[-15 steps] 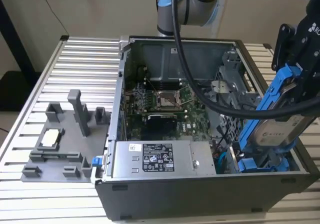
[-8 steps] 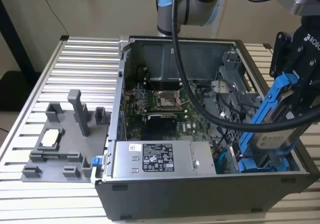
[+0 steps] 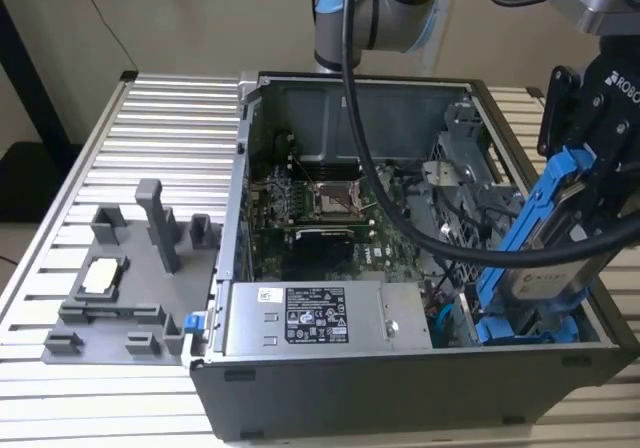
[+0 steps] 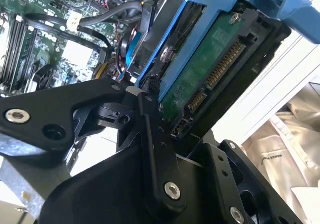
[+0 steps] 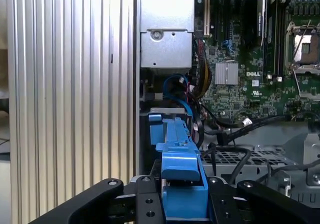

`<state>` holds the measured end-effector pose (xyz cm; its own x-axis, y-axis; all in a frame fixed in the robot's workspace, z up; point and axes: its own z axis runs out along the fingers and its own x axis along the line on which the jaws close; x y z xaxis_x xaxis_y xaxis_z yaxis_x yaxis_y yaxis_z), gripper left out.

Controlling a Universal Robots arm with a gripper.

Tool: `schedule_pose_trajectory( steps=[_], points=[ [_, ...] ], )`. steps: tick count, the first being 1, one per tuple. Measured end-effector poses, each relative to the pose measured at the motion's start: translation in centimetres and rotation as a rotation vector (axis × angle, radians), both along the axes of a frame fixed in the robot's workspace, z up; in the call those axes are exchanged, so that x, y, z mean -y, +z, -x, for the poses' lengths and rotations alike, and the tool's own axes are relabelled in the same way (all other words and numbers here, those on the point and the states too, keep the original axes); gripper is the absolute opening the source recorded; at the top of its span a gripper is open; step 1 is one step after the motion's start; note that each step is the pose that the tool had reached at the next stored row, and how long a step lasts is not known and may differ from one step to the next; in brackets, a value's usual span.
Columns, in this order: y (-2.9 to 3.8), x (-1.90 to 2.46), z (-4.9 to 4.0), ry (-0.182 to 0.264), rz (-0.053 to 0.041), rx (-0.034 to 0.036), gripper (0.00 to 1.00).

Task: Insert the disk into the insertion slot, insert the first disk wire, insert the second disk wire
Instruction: 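Insert the disk into the insertion slot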

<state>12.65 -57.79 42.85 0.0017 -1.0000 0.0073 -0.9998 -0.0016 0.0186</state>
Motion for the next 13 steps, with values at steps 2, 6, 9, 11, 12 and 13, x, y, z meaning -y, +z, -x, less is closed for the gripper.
schedule_pose_trajectory(
  steps=[2, 6, 9, 11, 12, 13],
  points=[
    [-0.18, -0.01, 0.09, 0.000, -0.0002, 0.0000, 0.33],
    [-0.55, -0.05, 0.26, 0.000, -0.0002, 0.0000, 0.33],
    [-0.80, -0.09, 0.26, 0.000, -0.0001, 0.0000, 0.33],
    [-1.04, -0.15, 0.27, 0.000, 0.0001, 0.0000, 0.33],
    [-1.14, -0.20, 0.27, 0.000, 0.0004, 0.0000, 0.33],
    [-1.27, -0.25, 0.27, 0.000, 0.0000, 0.0000, 0.33]
  ],
)
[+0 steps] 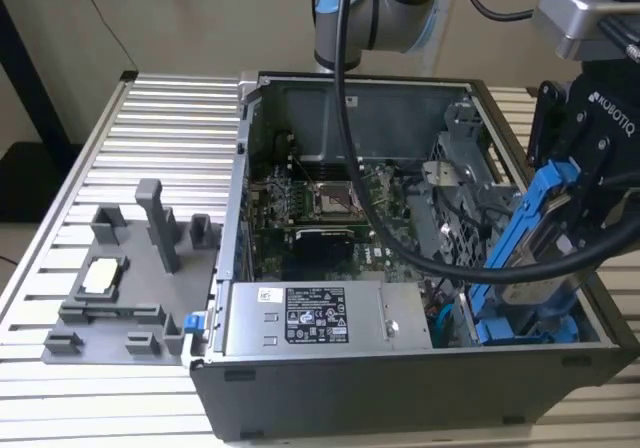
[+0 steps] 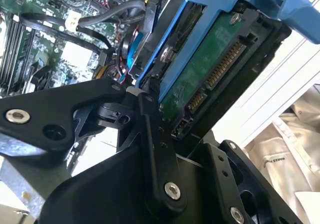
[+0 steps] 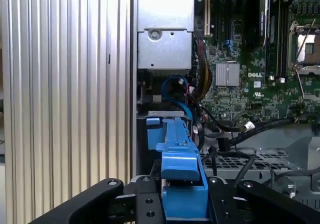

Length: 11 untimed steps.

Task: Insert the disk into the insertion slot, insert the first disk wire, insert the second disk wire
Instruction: 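Insert the disk into the insertion slot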

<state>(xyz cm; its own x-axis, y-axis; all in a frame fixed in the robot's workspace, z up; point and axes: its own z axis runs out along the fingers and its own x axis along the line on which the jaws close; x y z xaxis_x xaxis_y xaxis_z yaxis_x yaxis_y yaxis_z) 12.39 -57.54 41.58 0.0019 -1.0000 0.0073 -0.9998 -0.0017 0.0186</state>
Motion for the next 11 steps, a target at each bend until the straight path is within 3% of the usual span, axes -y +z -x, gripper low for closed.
schedule_pose_trajectory(
  steps=[11],
  points=[
    [-1.06, -0.38, -0.01, 0.000, -0.0008, 0.0000, 0.33]
  ],
)
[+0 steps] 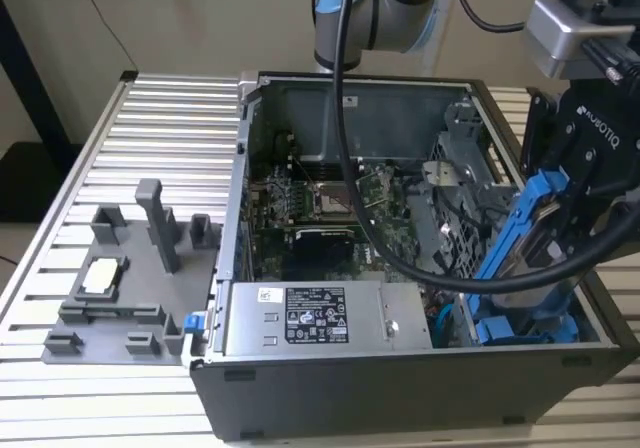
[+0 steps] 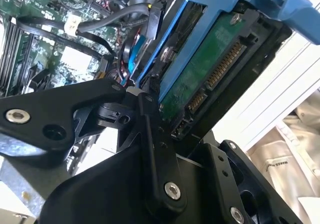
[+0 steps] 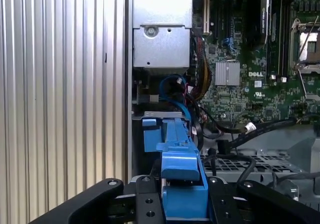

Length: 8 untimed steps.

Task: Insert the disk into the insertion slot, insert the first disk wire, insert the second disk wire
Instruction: 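Insert the disk into the insertion slot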

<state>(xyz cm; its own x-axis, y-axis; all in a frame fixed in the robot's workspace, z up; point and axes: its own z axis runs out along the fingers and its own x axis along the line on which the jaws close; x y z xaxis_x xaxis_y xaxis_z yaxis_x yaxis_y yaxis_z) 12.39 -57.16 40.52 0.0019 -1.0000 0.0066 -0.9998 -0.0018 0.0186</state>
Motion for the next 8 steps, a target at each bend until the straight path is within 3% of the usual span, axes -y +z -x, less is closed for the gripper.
schedule_pose_trajectory(
  steps=[8],
  points=[
    [-0.96, -0.52, -0.03, 0.000, -0.0057, -0.0001, 0.33]
  ],
)
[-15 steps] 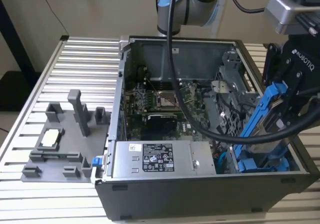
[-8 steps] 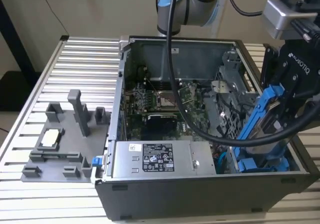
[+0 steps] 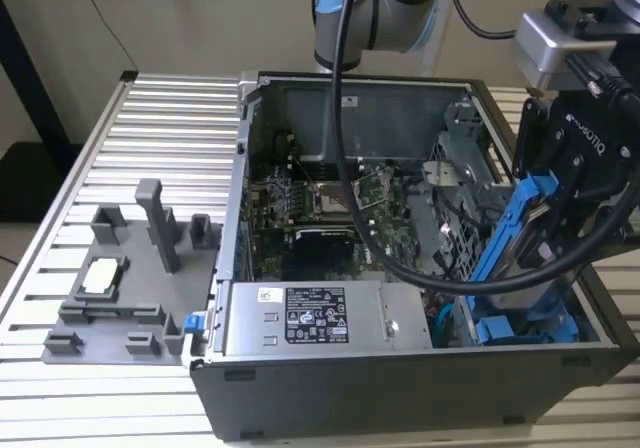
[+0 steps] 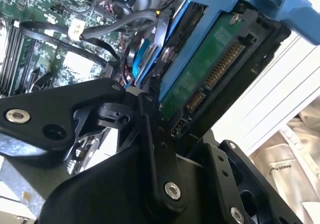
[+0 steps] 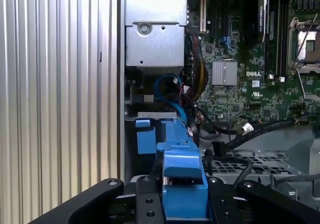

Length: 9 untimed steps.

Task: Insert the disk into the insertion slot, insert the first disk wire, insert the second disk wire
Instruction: 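Insert the disk into the insertion slot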

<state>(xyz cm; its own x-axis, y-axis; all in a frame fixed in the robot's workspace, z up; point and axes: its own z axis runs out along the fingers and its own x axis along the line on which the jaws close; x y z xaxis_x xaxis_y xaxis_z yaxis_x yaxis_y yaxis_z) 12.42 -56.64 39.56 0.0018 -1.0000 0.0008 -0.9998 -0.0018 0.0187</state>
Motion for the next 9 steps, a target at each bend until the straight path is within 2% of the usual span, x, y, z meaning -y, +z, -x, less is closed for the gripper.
schedule_pose_trajectory(
  steps=[9],
  points=[
    [-1.63, -0.05, -0.09, 0.000, -0.0004, 0.0001, 0.33]
  ],
)
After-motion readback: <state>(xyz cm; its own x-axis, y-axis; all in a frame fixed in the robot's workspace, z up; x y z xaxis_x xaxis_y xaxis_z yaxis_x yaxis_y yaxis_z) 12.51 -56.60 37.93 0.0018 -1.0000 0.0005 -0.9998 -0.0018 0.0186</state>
